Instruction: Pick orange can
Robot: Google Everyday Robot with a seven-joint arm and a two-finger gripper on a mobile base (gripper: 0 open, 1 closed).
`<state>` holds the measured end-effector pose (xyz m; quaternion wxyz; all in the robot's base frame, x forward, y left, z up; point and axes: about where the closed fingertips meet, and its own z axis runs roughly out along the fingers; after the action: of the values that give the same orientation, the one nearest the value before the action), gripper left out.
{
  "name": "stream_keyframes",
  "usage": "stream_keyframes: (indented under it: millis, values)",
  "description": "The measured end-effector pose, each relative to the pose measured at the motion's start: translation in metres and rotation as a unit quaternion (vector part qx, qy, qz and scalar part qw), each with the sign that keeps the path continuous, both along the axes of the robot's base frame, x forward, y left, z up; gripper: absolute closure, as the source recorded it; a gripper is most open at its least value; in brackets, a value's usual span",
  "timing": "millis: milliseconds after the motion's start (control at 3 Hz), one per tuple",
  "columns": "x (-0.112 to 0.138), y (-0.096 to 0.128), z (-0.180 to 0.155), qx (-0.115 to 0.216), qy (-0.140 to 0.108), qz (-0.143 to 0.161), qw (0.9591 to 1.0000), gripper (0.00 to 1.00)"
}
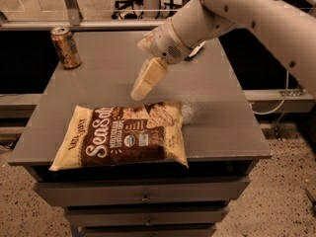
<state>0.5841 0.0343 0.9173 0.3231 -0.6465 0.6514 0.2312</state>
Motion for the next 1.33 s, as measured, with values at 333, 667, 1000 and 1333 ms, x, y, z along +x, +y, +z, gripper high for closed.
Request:
stream_keyframes:
  millis: [333,667,1000,1333]
  values:
    - [0.043,0.061,-0.009,0.06,-0.013,0.017,0.998,0.0]
    - [0.094,0.119,-0.017,0.112,-0.029,0.0,0.9933,0.0]
    - [0.12,0.151,-0.018,0.135,-0.032,-0.022,0.99,0.0]
    - [0.137,0.18,-0.021,0.158,-0.031,-0.043,0.986,0.0]
